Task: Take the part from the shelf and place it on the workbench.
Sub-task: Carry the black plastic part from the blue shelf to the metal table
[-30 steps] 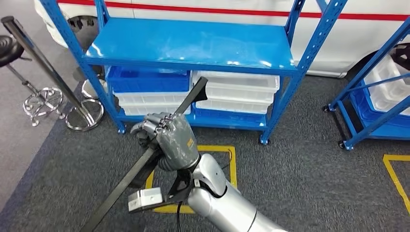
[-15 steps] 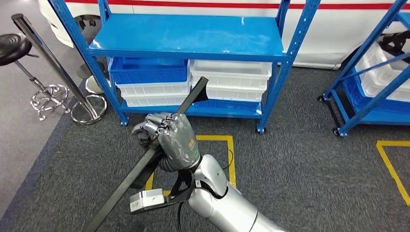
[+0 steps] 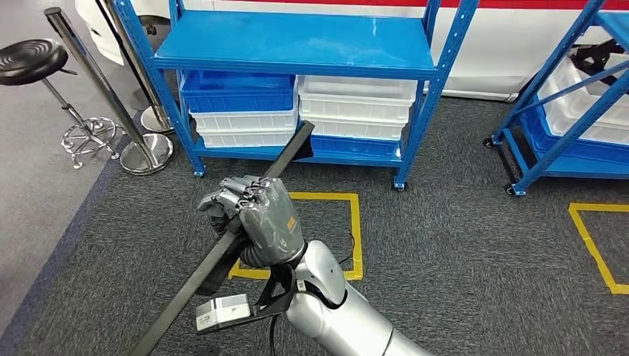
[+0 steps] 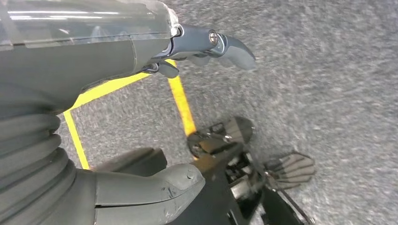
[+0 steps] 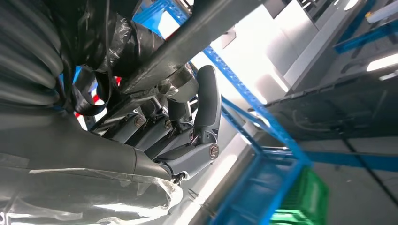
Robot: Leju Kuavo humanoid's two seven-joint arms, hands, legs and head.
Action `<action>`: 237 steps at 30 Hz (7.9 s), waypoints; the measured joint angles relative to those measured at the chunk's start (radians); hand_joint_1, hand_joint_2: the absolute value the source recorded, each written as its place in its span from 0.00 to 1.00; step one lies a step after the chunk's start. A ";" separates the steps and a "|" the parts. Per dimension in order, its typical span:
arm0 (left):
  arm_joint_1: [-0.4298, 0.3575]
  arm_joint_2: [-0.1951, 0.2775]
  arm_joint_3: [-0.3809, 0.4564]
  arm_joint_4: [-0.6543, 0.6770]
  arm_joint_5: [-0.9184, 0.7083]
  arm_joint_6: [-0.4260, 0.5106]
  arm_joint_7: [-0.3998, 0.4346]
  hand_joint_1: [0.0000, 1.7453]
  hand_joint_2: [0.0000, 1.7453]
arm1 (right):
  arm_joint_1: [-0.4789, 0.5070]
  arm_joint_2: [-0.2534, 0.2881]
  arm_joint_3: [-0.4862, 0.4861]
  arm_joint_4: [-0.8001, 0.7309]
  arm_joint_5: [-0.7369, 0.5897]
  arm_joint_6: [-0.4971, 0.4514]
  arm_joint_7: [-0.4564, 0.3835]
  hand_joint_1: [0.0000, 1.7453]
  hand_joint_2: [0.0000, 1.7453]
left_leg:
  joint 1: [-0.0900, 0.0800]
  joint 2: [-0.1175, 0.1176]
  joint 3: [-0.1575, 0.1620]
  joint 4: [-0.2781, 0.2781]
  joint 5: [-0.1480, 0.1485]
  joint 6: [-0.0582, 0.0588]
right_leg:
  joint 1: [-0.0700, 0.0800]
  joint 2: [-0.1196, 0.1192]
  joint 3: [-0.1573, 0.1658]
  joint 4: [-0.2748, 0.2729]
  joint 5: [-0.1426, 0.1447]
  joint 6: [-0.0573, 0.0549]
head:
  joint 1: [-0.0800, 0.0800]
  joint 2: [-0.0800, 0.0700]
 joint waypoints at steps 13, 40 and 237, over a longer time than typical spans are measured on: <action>0.000 0.001 -0.001 0.000 0.005 -0.012 -0.013 0.00 1.00 | -0.019 0.009 0.000 0.012 -0.007 -0.002 -0.002 1.00 1.00 | 0.000 0.003 -0.180 0.028 0.152 -0.033 | 0.004 0.007 0.216 -0.046 -0.149 -0.017 | 0.000 0.000; -0.008 0.006 -0.025 0.000 0.017 0.013 -0.041 0.00 1.00 | -0.057 0.022 0.000 0.078 -0.065 0.046 -0.017 1.00 1.00 | -0.004 0.005 -0.056 0.019 0.021 0.001 | -0.007 0.004 0.111 0.000 -0.080 0.006 | 0.000 0.000; 0.050 0.080 -0.038 -0.003 0.126 0.023 -0.015 0.00 1.00 | 0.027 0.027 0.000 -0.060 -0.175 0.057 -0.106 1.00 1.00 | 0.002 0.009 -0.141 0.231 -0.100 -0.030 | 0.008 0.014 0.109 -0.043 -0.048 -0.041 | 0.003 0.000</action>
